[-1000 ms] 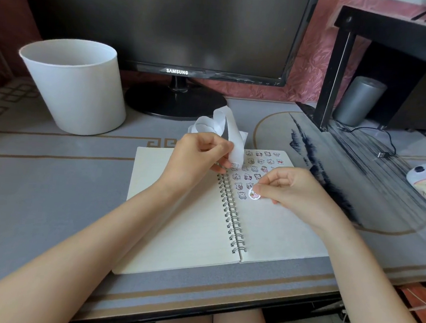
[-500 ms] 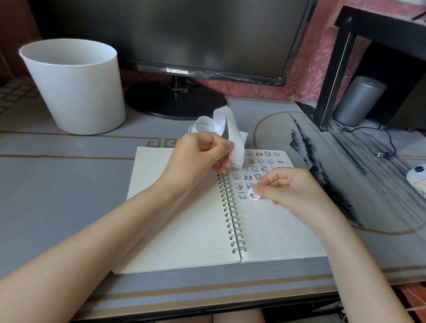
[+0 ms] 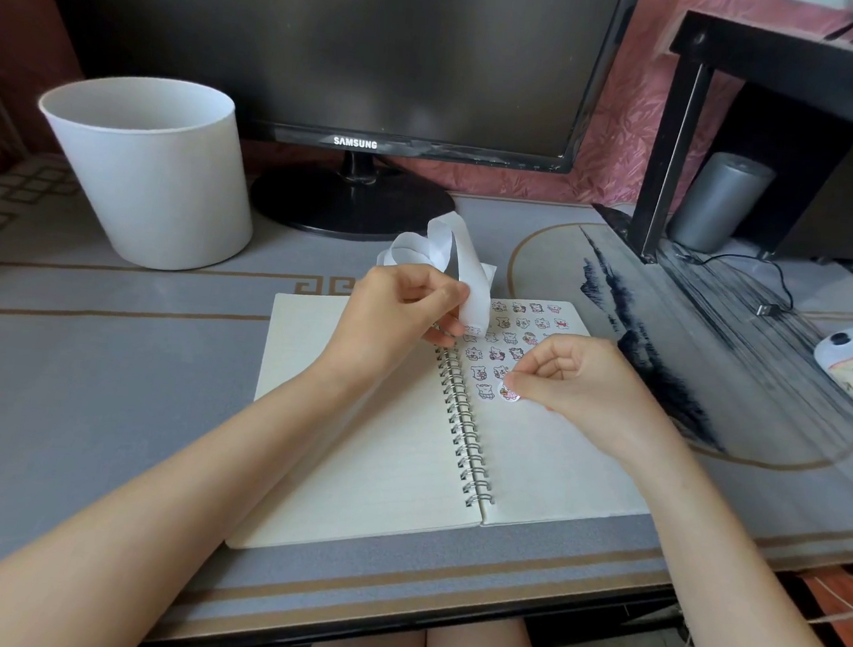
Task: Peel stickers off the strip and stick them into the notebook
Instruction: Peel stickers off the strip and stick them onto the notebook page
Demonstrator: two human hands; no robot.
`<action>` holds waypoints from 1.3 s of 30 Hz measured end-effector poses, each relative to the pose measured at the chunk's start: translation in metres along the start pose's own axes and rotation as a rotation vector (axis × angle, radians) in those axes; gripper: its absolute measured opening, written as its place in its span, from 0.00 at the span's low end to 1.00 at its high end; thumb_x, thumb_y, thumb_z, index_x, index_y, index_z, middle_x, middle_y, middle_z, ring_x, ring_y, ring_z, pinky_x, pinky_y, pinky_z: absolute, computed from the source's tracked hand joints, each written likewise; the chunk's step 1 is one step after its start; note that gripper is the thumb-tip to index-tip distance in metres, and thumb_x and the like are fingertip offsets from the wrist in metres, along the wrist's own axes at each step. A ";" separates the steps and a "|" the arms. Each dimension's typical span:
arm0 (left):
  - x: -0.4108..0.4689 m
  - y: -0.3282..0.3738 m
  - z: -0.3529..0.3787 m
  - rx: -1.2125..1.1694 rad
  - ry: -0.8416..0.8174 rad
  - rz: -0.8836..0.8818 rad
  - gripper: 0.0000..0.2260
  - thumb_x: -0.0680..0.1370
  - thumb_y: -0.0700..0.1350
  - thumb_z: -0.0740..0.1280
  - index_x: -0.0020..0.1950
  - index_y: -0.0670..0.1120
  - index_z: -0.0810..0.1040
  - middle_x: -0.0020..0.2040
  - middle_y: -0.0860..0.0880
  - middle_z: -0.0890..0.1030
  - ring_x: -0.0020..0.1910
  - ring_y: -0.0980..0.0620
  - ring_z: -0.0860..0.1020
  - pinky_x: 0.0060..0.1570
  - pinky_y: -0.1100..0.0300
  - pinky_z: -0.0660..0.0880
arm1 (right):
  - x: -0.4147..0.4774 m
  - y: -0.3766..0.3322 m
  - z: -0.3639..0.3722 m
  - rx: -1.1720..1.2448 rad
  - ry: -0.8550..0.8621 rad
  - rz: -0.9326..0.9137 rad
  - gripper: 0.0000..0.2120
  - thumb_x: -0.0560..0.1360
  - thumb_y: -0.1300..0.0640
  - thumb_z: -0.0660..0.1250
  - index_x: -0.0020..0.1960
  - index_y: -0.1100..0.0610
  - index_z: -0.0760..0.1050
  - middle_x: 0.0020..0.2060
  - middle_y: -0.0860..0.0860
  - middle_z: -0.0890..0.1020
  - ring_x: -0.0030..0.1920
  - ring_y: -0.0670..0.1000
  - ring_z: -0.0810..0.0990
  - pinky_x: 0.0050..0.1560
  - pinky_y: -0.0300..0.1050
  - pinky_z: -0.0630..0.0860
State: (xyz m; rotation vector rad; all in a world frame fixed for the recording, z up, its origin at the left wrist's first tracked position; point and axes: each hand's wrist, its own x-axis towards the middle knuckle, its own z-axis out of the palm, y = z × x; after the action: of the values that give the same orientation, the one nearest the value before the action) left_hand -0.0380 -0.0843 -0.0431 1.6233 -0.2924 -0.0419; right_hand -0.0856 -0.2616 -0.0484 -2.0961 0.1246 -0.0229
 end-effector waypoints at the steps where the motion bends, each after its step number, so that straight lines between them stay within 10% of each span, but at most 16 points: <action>1: 0.000 0.000 0.000 -0.002 0.000 -0.001 0.10 0.79 0.39 0.65 0.38 0.42 0.79 0.33 0.46 0.80 0.31 0.57 0.79 0.35 0.65 0.78 | 0.000 0.000 0.000 0.004 0.004 -0.007 0.07 0.68 0.63 0.74 0.35 0.56 0.77 0.30 0.49 0.79 0.28 0.40 0.73 0.31 0.31 0.68; 39: 0.002 -0.001 -0.001 -0.020 0.001 -0.006 0.09 0.79 0.39 0.65 0.39 0.40 0.79 0.32 0.47 0.80 0.31 0.57 0.79 0.35 0.65 0.78 | 0.003 0.011 -0.007 0.001 -0.060 -0.038 0.10 0.70 0.67 0.72 0.42 0.53 0.75 0.37 0.50 0.76 0.36 0.47 0.74 0.44 0.41 0.71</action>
State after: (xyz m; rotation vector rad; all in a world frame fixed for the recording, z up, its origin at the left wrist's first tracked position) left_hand -0.0361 -0.0841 -0.0435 1.6046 -0.2851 -0.0482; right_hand -0.0840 -0.2733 -0.0543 -2.0964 0.0479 0.0172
